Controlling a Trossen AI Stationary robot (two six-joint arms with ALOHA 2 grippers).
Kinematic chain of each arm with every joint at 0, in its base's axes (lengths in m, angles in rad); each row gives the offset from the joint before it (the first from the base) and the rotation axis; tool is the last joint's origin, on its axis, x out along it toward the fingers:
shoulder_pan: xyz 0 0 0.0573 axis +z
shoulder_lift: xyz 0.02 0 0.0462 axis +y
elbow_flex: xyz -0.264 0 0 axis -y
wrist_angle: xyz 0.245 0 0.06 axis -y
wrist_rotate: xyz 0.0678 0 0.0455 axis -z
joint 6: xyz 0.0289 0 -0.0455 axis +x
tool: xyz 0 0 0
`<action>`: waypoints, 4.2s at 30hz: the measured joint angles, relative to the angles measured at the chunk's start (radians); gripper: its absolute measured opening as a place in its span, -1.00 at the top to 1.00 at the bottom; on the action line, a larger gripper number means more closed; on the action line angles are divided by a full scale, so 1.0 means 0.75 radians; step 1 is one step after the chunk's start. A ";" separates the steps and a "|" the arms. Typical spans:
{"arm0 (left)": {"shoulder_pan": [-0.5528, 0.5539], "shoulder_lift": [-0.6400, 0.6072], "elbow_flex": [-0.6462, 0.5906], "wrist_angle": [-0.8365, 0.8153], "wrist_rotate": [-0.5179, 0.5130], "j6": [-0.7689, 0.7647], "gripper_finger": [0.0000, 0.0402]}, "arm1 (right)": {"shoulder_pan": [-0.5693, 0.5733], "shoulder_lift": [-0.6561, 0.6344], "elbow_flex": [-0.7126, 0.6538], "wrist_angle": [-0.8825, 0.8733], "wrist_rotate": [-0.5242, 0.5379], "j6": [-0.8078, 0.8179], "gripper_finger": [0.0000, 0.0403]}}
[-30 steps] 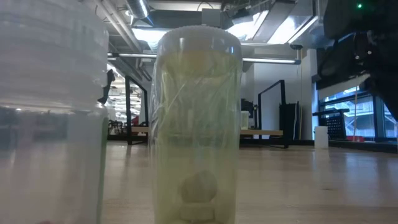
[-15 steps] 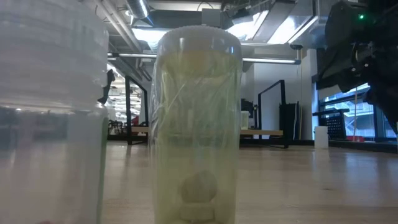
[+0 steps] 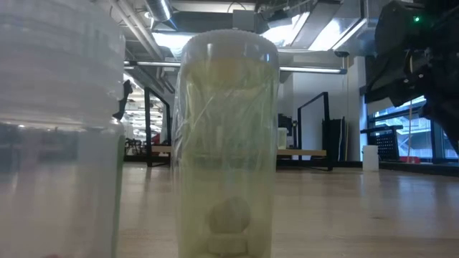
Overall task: Pick and place medicine bottles onto shelf by color
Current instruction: Put the top transparent pill bottle on the shelf
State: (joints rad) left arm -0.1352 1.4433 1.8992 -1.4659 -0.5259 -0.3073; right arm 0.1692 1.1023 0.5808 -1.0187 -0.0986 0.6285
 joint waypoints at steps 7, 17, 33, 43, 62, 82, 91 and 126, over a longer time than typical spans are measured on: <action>0.000 0.000 0.000 0.000 0.000 0.002 0.99 | -0.001 -0.001 0.001 0.000 0.006 0.113 0.30; 0.000 0.000 0.000 -0.011 0.000 0.005 1.00 | -0.001 -0.001 0.002 0.079 -0.002 0.308 0.26; 0.000 0.000 0.000 -0.015 -0.001 0.005 1.00 | -0.001 0.033 0.405 0.058 0.175 0.569 0.29; 0.000 0.000 0.000 -0.015 -0.001 0.003 1.00 | -0.066 0.222 0.798 -0.090 0.356 0.469 0.28; 0.000 0.000 0.000 -0.014 -0.001 -0.043 0.99 | -0.411 0.746 1.622 -0.345 0.293 -0.267 0.28; 0.015 0.000 0.000 -0.006 -0.001 -0.078 0.99 | -0.776 1.338 2.152 -0.477 0.291 -0.785 0.27; 0.088 0.000 0.000 -0.008 -0.002 -0.077 0.99 | -0.864 1.483 2.152 -0.389 0.349 -0.980 0.27; 0.130 0.000 0.000 -0.007 -0.058 -0.078 1.00 | -0.907 1.578 2.142 -0.272 0.206 -1.129 0.21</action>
State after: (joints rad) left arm -0.0376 1.4433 1.8992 -1.4714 -0.5694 -0.3655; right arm -0.5114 2.2856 2.1876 -1.2228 0.0562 -0.2184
